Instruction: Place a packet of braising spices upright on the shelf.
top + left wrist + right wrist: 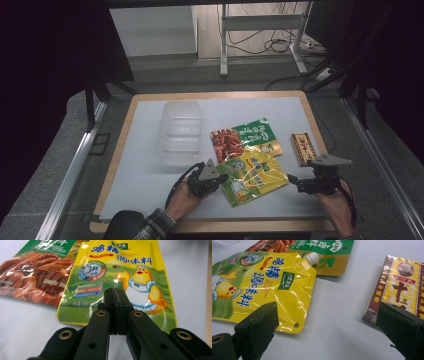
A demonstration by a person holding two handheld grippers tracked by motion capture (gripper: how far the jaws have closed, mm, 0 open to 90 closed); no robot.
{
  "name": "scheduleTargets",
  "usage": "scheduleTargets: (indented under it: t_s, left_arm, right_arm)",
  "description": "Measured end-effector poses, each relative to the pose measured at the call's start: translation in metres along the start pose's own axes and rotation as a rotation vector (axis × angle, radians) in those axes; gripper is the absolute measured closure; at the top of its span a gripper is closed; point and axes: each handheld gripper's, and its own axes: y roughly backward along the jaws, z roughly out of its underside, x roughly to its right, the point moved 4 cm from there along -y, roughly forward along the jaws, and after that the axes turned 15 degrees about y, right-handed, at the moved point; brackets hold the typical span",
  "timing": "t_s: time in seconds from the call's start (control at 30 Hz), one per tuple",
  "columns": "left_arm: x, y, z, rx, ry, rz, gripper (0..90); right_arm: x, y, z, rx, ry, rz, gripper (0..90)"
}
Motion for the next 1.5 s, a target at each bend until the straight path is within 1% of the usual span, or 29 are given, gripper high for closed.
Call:
scheduleTargets:
  t_s: [0.07,0.17,0.27,0.33,0.43,0.5,0.57,0.6,0.63,0.7,0.73,0.77,1.0,1.1,1.17,1.2,1.37,1.5]
  left_arm:
    - [0.000,-0.002,-0.001,-0.001,-0.002,-0.002,89.9]
    - [0.003,-0.012,-0.004,-0.001,-0.004,0.012,89.9]
    - [0.006,-0.020,-0.005,-0.002,-0.019,0.020,89.9]
    - [0.006,-0.024,-0.005,0.000,-0.035,0.015,89.9]
    - [0.005,-0.025,-0.005,-0.015,-0.027,0.021,89.9]
    - [0.003,-0.026,-0.005,-0.022,-0.015,0.029,90.0]
    - [0.003,-0.026,-0.004,-0.021,-0.022,0.030,90.0]
    - [0.003,-0.026,-0.003,-0.020,-0.026,0.025,90.0]
    - [0.004,-0.026,-0.003,-0.026,-0.013,0.015,90.0]
    - [0.004,-0.026,-0.003,-0.029,-0.012,0.015,90.0]
    - [0.004,-0.026,-0.002,-0.024,-0.012,0.017,90.0]
    - [0.003,-0.025,0.000,-0.020,-0.003,0.027,90.0]
    - [0.004,-0.022,0.004,-0.026,-0.010,0.015,90.0]
    - [0.003,-0.019,0.007,-0.050,0.010,0.022,90.0]
    - [0.002,-0.018,0.010,-0.057,0.027,0.029,90.0]
    - [0.002,-0.018,0.010,-0.057,0.027,0.029,90.0]
    - [0.001,-0.017,0.013,-0.064,0.030,0.029,90.0]
    - [0.001,-0.017,0.014,-0.067,0.032,0.025,90.0]
  right_arm:
    - [0.000,0.000,0.000,0.000,0.000,-0.001,4.6]
    - [0.000,0.000,0.000,-0.001,0.001,-0.002,4.6]
    - [0.000,-0.001,0.000,-0.003,0.001,-0.003,4.6]
    - [0.000,-0.001,0.000,-0.002,0.002,-0.003,4.6]
    - [0.000,-0.001,0.000,-0.004,0.002,-0.003,4.6]
    - [0.000,-0.001,0.000,-0.004,0.001,-0.004,4.6]
    - [0.000,-0.001,0.000,-0.004,0.001,-0.005,4.6]
    - [-0.001,0.000,0.000,-0.004,0.003,-0.005,4.5]
    - [-0.001,0.000,0.000,-0.003,0.004,-0.005,4.6]
    - [-0.001,0.000,0.000,-0.002,0.005,-0.005,4.5]
    - [-0.002,0.000,0.000,-0.004,0.007,-0.005,4.6]
    - [-0.002,0.000,0.000,-0.005,0.008,-0.005,4.6]
    - [-0.003,0.000,-0.001,-0.003,0.012,-0.006,4.6]
    - [-0.004,0.000,-0.002,-0.002,0.016,-0.009,4.6]
    - [-0.004,0.000,-0.002,-0.005,0.019,-0.008,4.6]
    - [-0.004,0.000,-0.002,-0.005,0.019,-0.008,4.6]
    - [-0.005,0.000,-0.003,-0.003,0.016,-0.015,4.6]
    - [-0.007,-0.001,-0.004,-0.001,0.013,-0.036,4.6]
